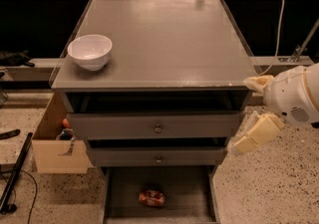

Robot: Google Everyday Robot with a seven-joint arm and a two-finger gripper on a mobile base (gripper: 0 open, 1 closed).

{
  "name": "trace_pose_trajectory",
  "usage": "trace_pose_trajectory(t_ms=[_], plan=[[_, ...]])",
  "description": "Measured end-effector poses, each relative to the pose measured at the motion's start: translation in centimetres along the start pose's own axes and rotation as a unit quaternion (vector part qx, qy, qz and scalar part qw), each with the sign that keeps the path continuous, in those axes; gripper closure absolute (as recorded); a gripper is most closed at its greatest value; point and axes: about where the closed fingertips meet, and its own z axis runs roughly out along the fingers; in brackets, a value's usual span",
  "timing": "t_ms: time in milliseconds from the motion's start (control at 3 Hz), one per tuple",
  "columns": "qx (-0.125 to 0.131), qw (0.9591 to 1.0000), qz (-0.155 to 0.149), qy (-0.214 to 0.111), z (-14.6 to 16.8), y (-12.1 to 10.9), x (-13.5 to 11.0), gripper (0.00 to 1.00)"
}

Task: Pick coke can from bottom drawer and place on counter

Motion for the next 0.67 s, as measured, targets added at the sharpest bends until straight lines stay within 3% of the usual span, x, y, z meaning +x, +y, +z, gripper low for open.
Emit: trace_pose_trajectory(t_ms=[333,667], plan=[[-0.008,0.9990,0.032,-0.032,3.2,1.1,1.0,0.00],[-0.034,0.9930,0.101,-0.050,10.6,3.0,4.3,0.00]])
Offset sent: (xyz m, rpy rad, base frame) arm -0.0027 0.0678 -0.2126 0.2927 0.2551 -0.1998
